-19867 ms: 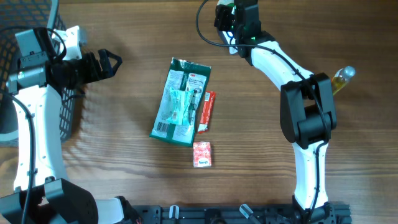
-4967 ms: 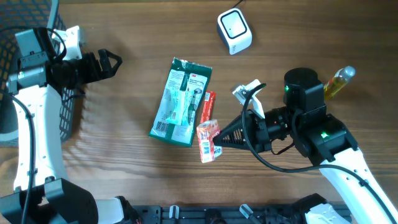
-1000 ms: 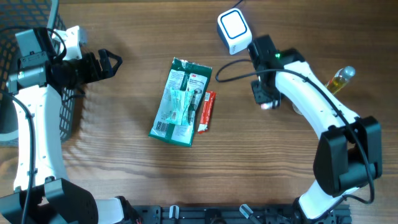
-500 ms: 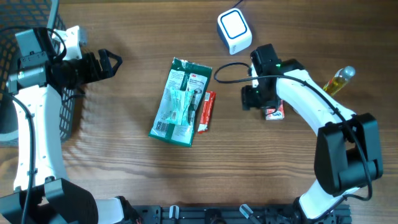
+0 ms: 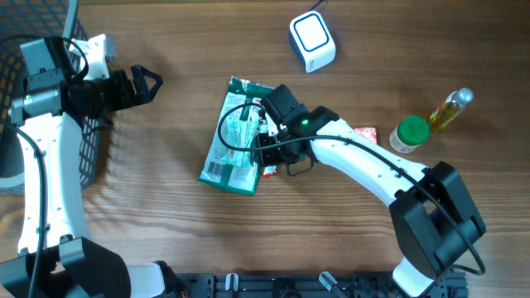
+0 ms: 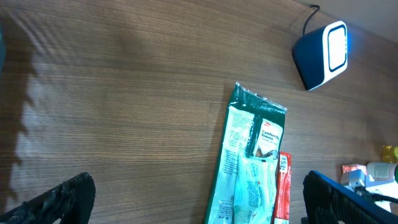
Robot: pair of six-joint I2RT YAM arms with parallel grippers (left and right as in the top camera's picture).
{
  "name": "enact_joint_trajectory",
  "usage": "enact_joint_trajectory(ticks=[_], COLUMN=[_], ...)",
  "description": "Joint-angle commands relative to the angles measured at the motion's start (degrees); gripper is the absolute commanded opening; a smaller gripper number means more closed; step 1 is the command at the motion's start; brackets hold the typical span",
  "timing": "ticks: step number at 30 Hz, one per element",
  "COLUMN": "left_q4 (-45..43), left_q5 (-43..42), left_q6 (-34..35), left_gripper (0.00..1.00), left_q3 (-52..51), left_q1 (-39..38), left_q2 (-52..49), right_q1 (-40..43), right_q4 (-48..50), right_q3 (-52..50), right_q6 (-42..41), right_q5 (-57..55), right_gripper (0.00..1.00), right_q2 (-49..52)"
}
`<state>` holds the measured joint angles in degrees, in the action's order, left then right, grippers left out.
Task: Scan the item barcode
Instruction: 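Move the open right gripper over the red stick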
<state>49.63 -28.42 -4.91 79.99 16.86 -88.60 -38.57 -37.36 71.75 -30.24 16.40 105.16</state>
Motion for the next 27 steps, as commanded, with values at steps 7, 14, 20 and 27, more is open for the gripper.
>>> enact_joint_trajectory(ticks=[7,14,20,27], left_q4=[-0.1,-0.2,-0.1,-0.1], left_q5=[-0.5,-0.5,-0.5,-0.5], left_q6=[-0.9,-0.9,-0.9,-0.9], left_gripper=[1.0,1.0,1.0,1.0], left_q3=[0.3,0.3,0.3,0.3], left_q1=[-0.1,-0.1,-0.1,-0.1], left_q2=[-0.3,-0.3,-0.3,-0.3], right_q1=[-0.1,-0.1,-0.1,0.5], right_q4=[0.3,-0.2,-4.1,-4.1], right_q3=[-0.2,-0.2,-0.3,0.0], right_q6=[-4.5,-4.5,-4.4,-2.9], right_q5=[-4.8,-4.8,-4.8,-4.7], right_gripper=[0.04,0.05,0.06,0.05], right_q2=[1.5,5.2,9.0,9.8])
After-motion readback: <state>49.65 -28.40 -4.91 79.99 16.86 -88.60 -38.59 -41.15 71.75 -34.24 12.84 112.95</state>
